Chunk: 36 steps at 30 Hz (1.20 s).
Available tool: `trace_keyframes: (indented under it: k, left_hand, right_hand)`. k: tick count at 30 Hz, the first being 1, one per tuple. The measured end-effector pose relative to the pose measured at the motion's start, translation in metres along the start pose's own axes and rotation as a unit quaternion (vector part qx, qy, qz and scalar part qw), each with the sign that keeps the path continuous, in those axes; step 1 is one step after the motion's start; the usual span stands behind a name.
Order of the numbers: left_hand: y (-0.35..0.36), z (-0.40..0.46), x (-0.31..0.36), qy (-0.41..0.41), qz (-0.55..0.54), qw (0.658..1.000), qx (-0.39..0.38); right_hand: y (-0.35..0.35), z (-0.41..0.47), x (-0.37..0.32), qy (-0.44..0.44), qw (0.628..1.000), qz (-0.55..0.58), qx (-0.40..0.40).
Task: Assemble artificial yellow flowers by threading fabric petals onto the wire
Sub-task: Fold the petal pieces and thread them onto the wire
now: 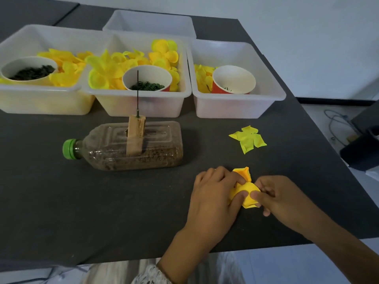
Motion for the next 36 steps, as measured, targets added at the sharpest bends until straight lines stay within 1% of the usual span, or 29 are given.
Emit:
trace_keyframes:
  k: [9, 15, 22, 26, 30, 36]
  left_hand:
    - [-0.003, -0.001, -0.003, -0.004, -0.028, 1.000, 0.009]
    - [-0.004, -0.003, -0.009, -0.009, -0.051, 0.998, 0.027]
    - [-0.007, -0.003, -0.019, -0.006, -0.105, 0.994, 0.024]
    - [-0.009, -0.003, -0.020, -0.030, -0.150, 0.987, 0.046]
    - [-0.009, -0.002, -0.020, -0.083, -0.188, 0.976, 0.065]
    - [-0.013, -0.004, -0.019, -0.127, -0.225, 0.962, 0.087]
  right_hand:
    - [0.013, -0.001, -0.001, -0.034, 0.998, 0.012, 0.052]
    - [0.018, 0.002, -0.004, -0.066, 0.996, 0.019, 0.055]
    - [0.024, 0.010, -0.004, -0.123, 0.989, 0.057, 0.063]
    - [0.027, 0.013, -0.003, -0.138, 0.985, 0.074, 0.074]
    - [0.028, 0.013, -0.003, -0.145, 0.979, 0.123, 0.079]
    - [0.031, 0.012, 0.002, -0.149, 0.972, 0.170, 0.061]
Point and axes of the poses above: each hand's wrist, its own z-axis towards the middle knuckle, its own y-axis out of the palm, x = y × z, the point moved 1 cm from there along z, towards the middle knuckle, and after that the axes turned 11 degrees about z, right-handed, at the moved point
